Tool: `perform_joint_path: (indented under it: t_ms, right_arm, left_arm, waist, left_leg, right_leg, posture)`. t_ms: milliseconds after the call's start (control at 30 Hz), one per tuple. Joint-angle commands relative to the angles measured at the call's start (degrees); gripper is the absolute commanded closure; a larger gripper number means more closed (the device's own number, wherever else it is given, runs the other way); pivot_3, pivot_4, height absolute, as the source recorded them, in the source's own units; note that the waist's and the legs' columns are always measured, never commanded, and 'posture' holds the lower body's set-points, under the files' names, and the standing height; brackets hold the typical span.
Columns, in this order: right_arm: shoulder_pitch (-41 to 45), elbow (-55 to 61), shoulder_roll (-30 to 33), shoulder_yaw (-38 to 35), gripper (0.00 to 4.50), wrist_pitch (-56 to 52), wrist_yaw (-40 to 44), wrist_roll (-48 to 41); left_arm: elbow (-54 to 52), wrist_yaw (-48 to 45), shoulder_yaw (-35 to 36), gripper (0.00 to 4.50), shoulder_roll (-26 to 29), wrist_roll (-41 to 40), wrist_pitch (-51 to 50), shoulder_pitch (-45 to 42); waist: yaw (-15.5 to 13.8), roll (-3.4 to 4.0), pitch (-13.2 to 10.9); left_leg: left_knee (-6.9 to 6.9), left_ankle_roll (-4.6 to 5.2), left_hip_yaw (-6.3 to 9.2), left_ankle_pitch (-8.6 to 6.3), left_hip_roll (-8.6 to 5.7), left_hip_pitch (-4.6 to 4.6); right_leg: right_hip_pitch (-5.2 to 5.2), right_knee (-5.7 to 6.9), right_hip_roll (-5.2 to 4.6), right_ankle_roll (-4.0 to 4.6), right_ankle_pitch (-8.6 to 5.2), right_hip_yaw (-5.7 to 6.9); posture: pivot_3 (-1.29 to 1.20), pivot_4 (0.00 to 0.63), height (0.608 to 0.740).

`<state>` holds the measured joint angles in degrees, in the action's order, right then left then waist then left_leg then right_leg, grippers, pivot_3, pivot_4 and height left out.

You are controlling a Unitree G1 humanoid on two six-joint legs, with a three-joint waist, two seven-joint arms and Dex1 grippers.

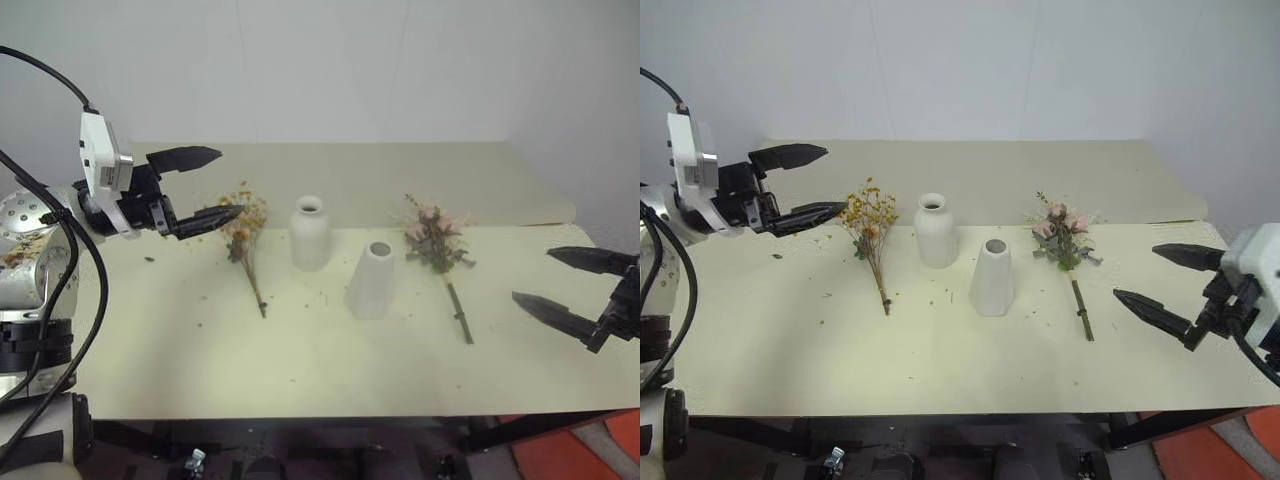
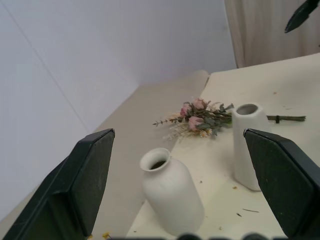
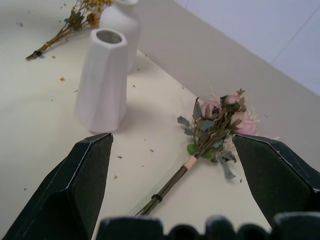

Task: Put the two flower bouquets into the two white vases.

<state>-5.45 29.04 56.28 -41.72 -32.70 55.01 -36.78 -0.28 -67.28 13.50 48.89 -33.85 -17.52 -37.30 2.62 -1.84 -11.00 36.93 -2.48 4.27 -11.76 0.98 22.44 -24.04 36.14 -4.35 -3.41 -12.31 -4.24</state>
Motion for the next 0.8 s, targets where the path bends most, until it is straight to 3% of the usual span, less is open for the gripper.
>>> perform_joint_path:
  t_ms: [33, 333, 800]
  right_arm:
    - [1.3, 1.3, 1.5, -2.3, 0.02, -0.2, -0.4, -1.1]
    - [3.4, -0.5, 4.0, -2.8, 0.02, 0.0, 0.0, -0.7]
    - [5.5, -1.2, 2.7, 0.4, 0.02, 2.6, -0.5, 0.4]
  left_arm:
    - [-2.4, 1.6, 3.2, 0.0, 0.6, -1.4, -0.3, 1.2]
    - [-1.7, 3.1, 1.9, 0.0, -3.1, -0.6, 2.5, 0.2]
    - [-4.8, 7.3, 5.1, 0.0, -0.7, 0.1, 0.5, 5.2]
  waist:
    - [-0.1, 0.0, 0.0]
    - [-0.4, -0.01, 0.0]
    - [0.1, -0.01, 0.0]
  left_leg:
    - [0.0, 0.0, 0.01, 0.0, 0.02, -0.01]
    - [0.02, 0.0, 0.02, 0.0, -0.01, 0.01]
    - [0.01, 0.0, 0.02, 0.0, 0.0, -0.01]
  right_leg:
    - [0.01, 0.03, 0.02, 0.0, 0.0, 0.01]
    - [0.05, -0.04, 0.0, -0.01, 0.01, 0.03]
    - [0.02, -0.02, 0.01, -0.01, 0.01, 0.02]
  posture:
    - [0.0, 0.15, 0.74]
    - [0.0, 0.15, 0.74]
    - [0.0, 0.15, 0.74]
